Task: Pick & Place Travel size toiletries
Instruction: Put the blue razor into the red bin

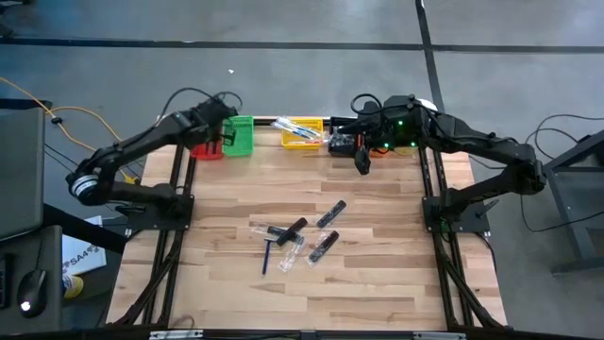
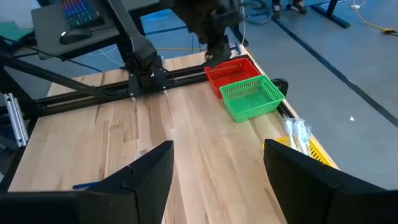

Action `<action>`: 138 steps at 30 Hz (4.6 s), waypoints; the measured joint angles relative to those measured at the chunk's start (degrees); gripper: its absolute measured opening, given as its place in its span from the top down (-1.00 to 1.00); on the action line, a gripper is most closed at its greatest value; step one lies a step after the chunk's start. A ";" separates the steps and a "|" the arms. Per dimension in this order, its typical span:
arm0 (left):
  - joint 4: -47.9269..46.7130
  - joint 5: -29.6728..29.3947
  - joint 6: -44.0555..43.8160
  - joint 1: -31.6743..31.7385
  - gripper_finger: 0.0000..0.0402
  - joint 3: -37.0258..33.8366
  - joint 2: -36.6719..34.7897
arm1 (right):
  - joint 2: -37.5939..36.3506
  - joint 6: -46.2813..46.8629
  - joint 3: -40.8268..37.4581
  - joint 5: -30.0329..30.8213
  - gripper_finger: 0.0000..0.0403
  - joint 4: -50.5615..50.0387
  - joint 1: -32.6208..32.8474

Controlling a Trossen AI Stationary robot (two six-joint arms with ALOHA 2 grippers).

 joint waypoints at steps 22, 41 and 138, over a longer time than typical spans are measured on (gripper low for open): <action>5.35 -7.77 2.90 8.84 0.77 -0.11 18.74 | -0.02 0.22 0.00 4.51 -0.18 0.88 -0.13; 4.57 -4.90 3.80 8.84 0.29 -0.07 20.56 | -0.02 0.44 0.00 4.49 -0.18 0.87 -0.13; 5.07 33.43 -67.02 -64.68 0.32 17.14 43.02 | -0.02 -1.68 0.00 4.33 -0.18 -5.29 -0.13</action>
